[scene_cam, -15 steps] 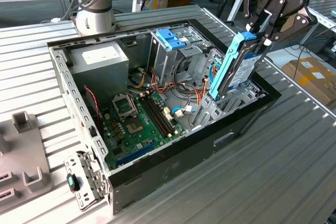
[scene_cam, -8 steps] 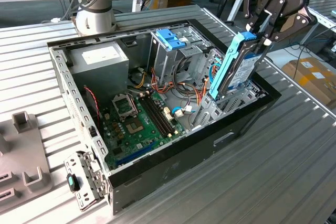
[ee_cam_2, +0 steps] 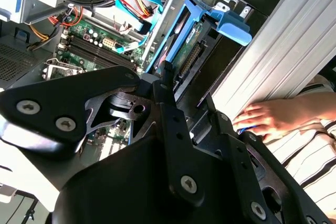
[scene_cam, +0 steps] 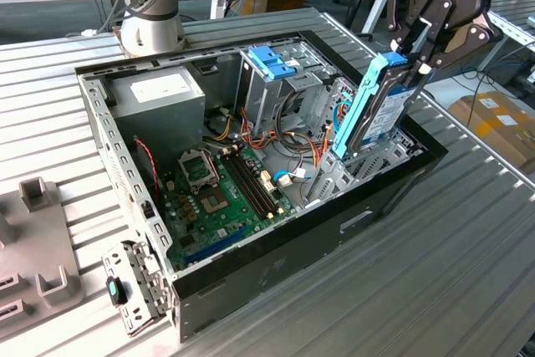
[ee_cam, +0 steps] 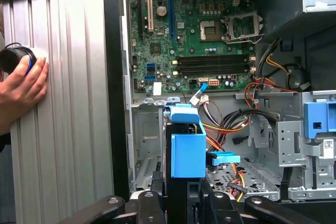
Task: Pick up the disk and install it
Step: 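Insert the disk into the insertion slot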
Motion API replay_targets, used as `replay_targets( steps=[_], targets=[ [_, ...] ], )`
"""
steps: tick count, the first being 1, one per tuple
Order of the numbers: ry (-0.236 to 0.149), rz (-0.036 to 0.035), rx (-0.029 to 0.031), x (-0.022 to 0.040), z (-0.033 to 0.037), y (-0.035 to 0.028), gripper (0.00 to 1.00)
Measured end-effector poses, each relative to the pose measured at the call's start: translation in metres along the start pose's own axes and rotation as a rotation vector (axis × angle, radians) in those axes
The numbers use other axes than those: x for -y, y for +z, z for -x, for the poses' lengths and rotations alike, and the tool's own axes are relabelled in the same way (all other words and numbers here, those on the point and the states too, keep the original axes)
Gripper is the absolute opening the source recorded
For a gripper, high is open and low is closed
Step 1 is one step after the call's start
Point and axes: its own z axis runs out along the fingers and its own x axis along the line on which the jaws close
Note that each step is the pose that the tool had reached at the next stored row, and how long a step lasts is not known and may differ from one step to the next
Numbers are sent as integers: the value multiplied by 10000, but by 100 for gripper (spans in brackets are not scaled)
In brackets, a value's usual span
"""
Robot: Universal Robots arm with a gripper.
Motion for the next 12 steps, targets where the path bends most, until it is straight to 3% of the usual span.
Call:
replay_targets(
  steps=[12],
  targets=[
    [0, 0, -4, 0, 1, 35, 35]
  ],
)
